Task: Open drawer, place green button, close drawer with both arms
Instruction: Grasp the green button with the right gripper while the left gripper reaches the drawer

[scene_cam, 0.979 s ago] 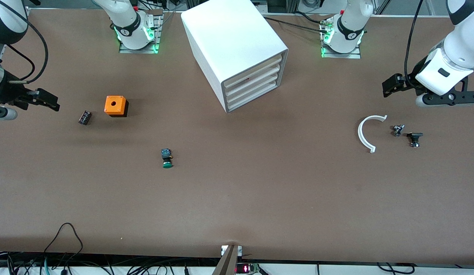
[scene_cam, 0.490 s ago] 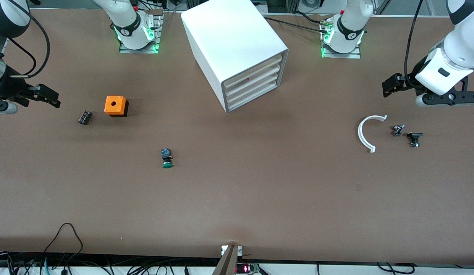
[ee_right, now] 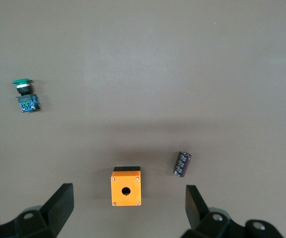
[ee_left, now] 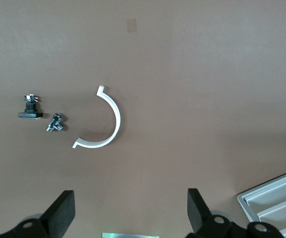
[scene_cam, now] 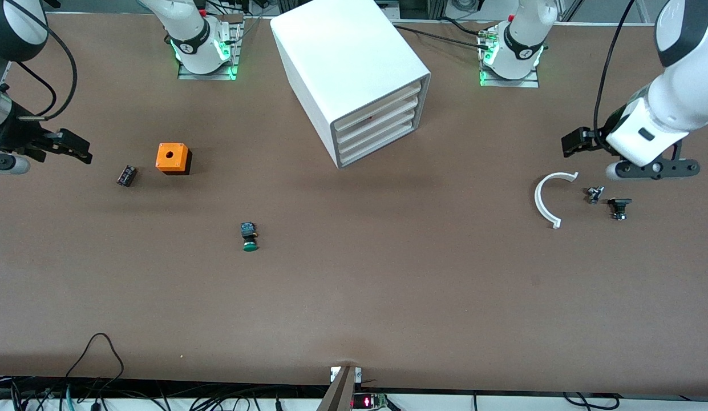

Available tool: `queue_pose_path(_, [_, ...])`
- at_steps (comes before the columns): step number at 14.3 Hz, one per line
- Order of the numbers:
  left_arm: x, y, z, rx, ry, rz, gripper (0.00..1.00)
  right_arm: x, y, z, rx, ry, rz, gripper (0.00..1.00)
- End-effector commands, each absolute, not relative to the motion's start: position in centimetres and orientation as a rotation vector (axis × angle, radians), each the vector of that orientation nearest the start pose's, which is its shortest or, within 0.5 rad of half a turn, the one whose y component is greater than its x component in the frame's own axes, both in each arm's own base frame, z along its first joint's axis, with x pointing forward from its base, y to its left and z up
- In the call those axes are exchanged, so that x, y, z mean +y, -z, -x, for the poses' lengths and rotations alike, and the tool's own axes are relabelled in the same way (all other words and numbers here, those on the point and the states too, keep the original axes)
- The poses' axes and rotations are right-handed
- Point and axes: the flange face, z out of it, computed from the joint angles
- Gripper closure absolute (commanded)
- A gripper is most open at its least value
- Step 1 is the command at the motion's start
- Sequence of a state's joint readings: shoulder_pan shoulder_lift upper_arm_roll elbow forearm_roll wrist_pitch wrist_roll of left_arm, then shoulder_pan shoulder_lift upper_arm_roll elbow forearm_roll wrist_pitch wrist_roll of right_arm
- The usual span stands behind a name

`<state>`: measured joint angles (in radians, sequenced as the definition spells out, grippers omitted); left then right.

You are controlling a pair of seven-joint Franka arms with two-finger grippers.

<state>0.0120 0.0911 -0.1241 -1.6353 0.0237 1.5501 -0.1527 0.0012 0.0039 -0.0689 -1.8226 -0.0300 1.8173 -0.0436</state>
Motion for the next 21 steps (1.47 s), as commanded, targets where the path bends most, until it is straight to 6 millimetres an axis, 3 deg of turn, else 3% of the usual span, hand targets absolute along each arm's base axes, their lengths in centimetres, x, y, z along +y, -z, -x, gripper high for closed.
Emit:
queue_pose_path(1, [-6.2,-53.7,-58.1,-0.035,-0.328,3.080,0.00,0.9,-48.5,-58.3,-0.069,-0.043,3.137,0.00])
queue_pose_path(2, [-6.2,-51.0,-58.8,-0.038,-0.414,3.067,0.00,3.3,-47.1,-59.1,-0.109,-0.017,3.136,0.00])
queue_pose_path(4, [-5.5,-49.0,-59.2,-0.051,-0.558,3.104,0.00,8.2,-44.4,-60.2,-0.128,0.016,3.136,0.00])
queue_pose_path(5, [-6.2,-47.6,-58.9,-0.035,-0.632,3.157,0.00,10.8,-42.6,-60.8,-0.173,0.045,3.132,0.00])
queue_pose_path(8, [-11.4,-37.1,-57.9,-0.049,-1.056,3.296,0.00,16.4,-36.7,-61.9,-0.304,0.091,3.120,0.00])
queue_pose_path(10, [-14.5,-30.6,-56.8,-0.161,-1.193,3.388,0.00,17.8,-32.9,-62.3,-0.227,0.094,3.126,0.00])
queue_pose_path(11, [-16.7,-28.3,-56.0,-0.123,-1.220,3.431,0.00,18.9,-31.2,-62.2,-0.181,0.094,3.127,0.00])
queue_pose_path(13, [-20.3,-24.4,-54.5,0.021,-1.243,3.532,0.00,21.4,-28.5,-61.8,-0.141,0.094,3.128,0.00])
queue_pose_path(15, [-23.2,-21.1,-52.3,0.005,-1.349,3.635,0.00,21.5,-25.3,-62.0,-0.125,0.094,3.129,0.00])
queue_pose_path(18, [-27.6,-18.0,-48.5,0.173,-1.403,3.715,0.01,21.8,-22.2,-62.1,-0.142,0.130,3.124,0.00])
queue_pose_path(21, [-31.6,-16.9,-45.5,0.244,-1.363,3.716,0.03,21.8,-19.9,-62.0,-0.165,0.147,3.121,0.00])
